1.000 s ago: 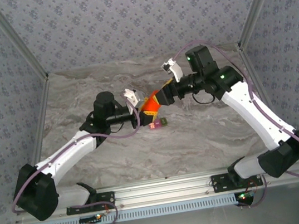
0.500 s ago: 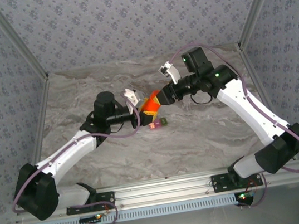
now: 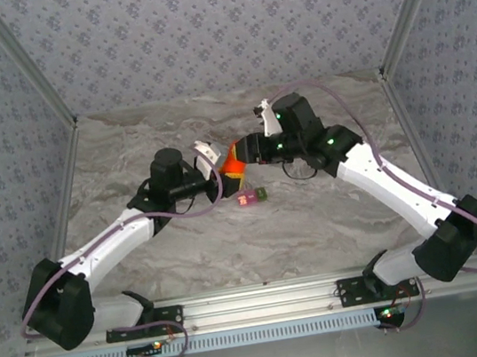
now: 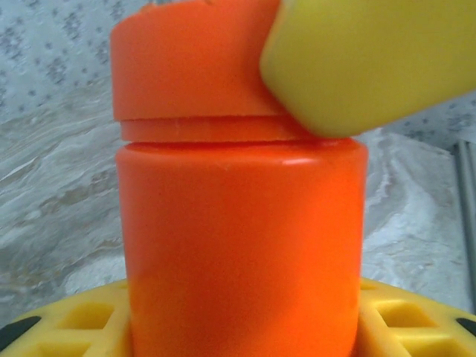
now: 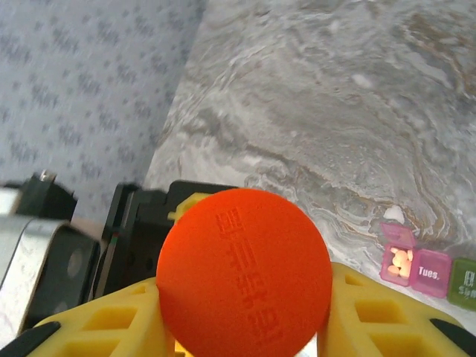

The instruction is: Sort the pills into containers

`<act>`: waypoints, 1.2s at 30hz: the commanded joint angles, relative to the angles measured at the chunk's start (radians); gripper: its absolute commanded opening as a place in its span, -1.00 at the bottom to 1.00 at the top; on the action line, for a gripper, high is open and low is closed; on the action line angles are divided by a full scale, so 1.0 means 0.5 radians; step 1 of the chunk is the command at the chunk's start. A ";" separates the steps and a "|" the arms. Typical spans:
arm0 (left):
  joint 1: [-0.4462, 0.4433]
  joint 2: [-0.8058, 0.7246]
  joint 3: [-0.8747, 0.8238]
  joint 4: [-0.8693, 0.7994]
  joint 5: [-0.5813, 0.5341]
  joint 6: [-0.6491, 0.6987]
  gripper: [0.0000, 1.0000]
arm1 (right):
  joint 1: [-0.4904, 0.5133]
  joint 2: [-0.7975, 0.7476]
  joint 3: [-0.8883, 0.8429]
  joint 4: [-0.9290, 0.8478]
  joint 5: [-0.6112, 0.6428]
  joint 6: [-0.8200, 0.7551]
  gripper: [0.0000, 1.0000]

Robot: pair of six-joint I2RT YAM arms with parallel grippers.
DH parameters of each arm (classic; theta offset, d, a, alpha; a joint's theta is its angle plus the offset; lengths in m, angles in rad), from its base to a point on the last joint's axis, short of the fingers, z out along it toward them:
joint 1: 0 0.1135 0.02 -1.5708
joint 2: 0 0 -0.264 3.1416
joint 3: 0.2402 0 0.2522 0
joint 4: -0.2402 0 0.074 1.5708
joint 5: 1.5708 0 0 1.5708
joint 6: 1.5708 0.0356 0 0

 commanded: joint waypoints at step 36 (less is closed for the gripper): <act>-0.064 -0.011 0.175 -0.009 0.404 0.160 -1.00 | -0.462 -0.026 0.386 -0.563 -0.893 -1.254 0.51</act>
